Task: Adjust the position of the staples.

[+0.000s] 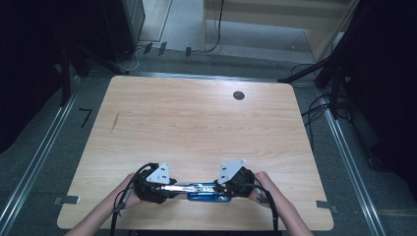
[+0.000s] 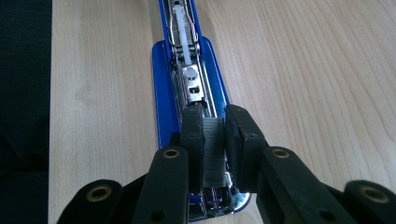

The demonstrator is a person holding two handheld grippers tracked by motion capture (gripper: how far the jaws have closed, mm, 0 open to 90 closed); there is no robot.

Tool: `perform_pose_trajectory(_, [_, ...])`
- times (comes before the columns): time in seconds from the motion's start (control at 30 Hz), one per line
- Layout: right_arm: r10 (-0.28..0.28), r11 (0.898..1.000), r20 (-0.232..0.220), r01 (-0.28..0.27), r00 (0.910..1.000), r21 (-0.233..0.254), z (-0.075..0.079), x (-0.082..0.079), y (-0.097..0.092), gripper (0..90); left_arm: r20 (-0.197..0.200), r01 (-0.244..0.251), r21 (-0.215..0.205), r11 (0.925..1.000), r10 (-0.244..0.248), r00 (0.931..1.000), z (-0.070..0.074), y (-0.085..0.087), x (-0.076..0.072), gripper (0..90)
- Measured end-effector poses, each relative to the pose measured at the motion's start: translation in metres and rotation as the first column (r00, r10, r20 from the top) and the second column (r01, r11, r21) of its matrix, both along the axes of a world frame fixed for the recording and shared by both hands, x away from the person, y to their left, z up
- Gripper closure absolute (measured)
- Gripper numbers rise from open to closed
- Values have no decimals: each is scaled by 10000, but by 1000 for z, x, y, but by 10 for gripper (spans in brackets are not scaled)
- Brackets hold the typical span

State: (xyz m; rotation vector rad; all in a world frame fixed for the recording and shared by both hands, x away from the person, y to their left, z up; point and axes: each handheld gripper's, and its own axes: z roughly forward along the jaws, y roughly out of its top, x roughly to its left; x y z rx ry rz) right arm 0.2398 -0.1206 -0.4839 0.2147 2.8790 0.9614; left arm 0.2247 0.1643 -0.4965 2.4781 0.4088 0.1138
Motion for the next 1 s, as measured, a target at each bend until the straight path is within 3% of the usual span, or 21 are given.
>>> perform_pose_trajectory(0.23, [286, 9992, 210, -280, 9994, -276, -2, -2, 3, 792, -4, -10, -5, 10000, 10, 10000, 0, 0, 0, 577])
perform_pose_trajectory(1.0, [871, 9960, 420, -862, 9953, -224, -1, -2, -6, 794, 17, -27, 31, 10000, 27, 10000, 0, -1, 0, 573])
